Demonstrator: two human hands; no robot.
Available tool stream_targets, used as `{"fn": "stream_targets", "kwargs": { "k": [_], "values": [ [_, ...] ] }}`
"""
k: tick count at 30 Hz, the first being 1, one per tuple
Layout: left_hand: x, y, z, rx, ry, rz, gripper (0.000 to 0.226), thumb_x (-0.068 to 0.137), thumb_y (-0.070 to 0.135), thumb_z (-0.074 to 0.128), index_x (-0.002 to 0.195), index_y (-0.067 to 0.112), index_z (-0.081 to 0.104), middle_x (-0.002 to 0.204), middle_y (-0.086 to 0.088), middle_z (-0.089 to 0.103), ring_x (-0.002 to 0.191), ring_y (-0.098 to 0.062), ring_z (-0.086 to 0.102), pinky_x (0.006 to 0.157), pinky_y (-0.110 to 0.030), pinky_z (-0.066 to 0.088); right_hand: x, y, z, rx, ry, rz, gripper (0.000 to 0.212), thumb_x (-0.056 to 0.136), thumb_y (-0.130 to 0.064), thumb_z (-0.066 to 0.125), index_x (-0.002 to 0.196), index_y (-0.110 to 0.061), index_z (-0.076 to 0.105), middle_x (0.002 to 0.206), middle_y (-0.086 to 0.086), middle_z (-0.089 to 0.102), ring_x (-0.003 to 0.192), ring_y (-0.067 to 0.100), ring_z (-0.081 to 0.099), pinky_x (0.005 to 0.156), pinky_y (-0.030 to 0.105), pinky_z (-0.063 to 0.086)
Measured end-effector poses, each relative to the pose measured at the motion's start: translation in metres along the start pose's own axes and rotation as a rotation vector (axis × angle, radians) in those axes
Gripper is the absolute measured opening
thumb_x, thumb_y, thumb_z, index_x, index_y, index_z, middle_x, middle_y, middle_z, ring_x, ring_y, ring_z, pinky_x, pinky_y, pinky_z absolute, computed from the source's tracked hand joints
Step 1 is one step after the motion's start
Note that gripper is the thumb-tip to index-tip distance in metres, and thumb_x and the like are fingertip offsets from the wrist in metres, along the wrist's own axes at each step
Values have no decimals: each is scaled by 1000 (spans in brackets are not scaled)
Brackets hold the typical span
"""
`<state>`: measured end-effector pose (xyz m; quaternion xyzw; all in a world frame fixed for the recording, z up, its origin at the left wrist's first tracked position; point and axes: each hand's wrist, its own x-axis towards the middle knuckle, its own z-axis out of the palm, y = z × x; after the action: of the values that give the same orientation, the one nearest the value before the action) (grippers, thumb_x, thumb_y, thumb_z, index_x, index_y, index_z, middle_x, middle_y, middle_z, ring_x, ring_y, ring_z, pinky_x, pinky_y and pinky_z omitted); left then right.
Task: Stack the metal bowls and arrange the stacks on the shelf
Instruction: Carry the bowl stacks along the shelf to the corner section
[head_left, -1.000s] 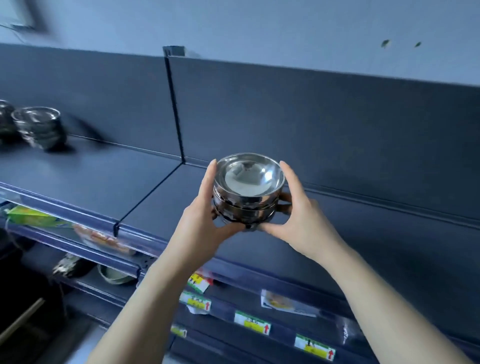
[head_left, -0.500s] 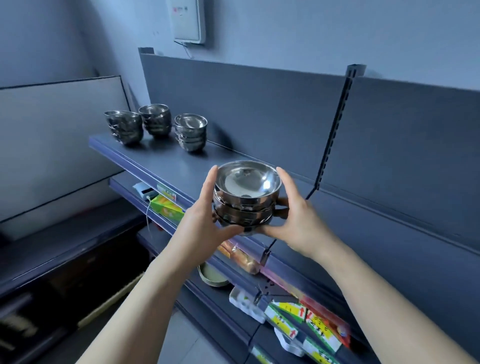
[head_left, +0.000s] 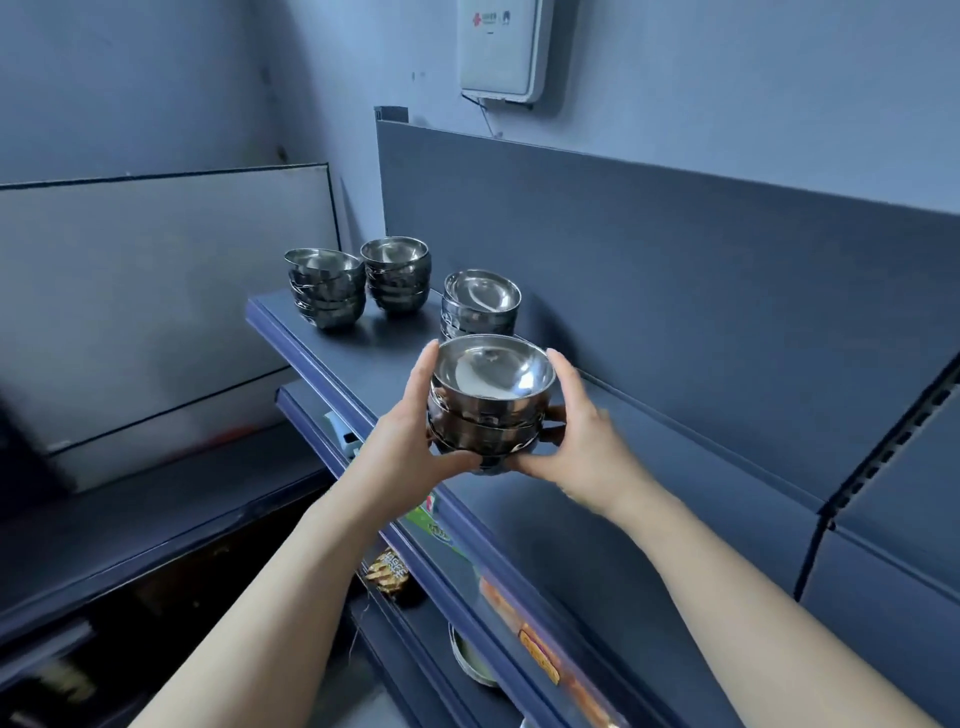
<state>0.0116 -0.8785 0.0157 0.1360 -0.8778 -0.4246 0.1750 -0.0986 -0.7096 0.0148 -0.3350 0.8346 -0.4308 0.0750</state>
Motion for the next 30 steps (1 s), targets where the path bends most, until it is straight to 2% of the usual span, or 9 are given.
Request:
{"fn": "stream_targets", "kwargs": {
  "k": [5,7,12,14,17,19,24,28,30],
  "values": [
    [49,-35,-25,4,-41,-6,120,69,21,84,145,52,-5,122,23,47,112,-13,59,100,-33,44,57,1,37,10,19,-5,115,62,-35,87,147,-46,11,125,-11,63,112,12,61,97,36,49],
    [69,-53,-32,-5,-55,-5,121,68,20,84,144,53,-4,126,20,48,114,-13,59,102,-36,44,76,1,51,5,36,3,114,62,-36,86,146,-47,11,126,-11,62,113,15,61,97,37,49],
    [112,-94,-50,-18,-115,21,120,71,13,82,144,51,-4,132,17,46,117,-13,57,102,-33,43,111,-6,86,-15,93,54,109,68,-31,85,147,-43,11,121,-21,58,116,10,57,91,23,44],
    [128,-108,-60,-30,-153,41,119,71,11,82,146,49,-3,134,14,46,119,-14,56,102,-32,43,123,-10,100,-38,123,80,107,68,-33,85,146,-43,11,124,-17,60,117,12,57,92,25,45],
    [151,-127,-74,-50,-206,75,120,70,9,82,145,48,-2,137,13,44,121,-12,54,105,-34,41,140,-19,118,-90,187,116,107,67,-37,84,146,-40,12,129,-6,62,118,20,58,97,37,48],
    [165,-137,-81,-57,-239,105,120,69,9,83,145,49,-1,136,13,46,121,-12,54,105,-35,42,147,-24,126,-117,226,132,107,67,-37,84,146,-38,13,129,-3,62,117,23,58,96,40,49],
    [189,-151,-94,-39,-307,170,118,69,10,83,148,41,0,128,21,45,117,-9,54,98,-23,40,159,-34,141,-196,284,163,105,70,-38,82,148,-32,12,131,1,61,114,27,60,90,39,51],
    [197,-155,-102,-22,-335,201,117,69,12,84,149,38,1,118,36,39,111,1,49,86,-7,34,160,-42,148,-220,299,204,106,72,-38,80,149,-32,8,134,2,58,117,27,58,91,39,50],
    [200,-156,-104,-9,-339,230,117,69,14,84,150,35,2,125,29,39,113,3,46,83,3,30,160,-45,150,-234,294,230,106,73,-37,80,149,-32,6,135,3,57,118,27,57,92,39,49]
  ]
}}
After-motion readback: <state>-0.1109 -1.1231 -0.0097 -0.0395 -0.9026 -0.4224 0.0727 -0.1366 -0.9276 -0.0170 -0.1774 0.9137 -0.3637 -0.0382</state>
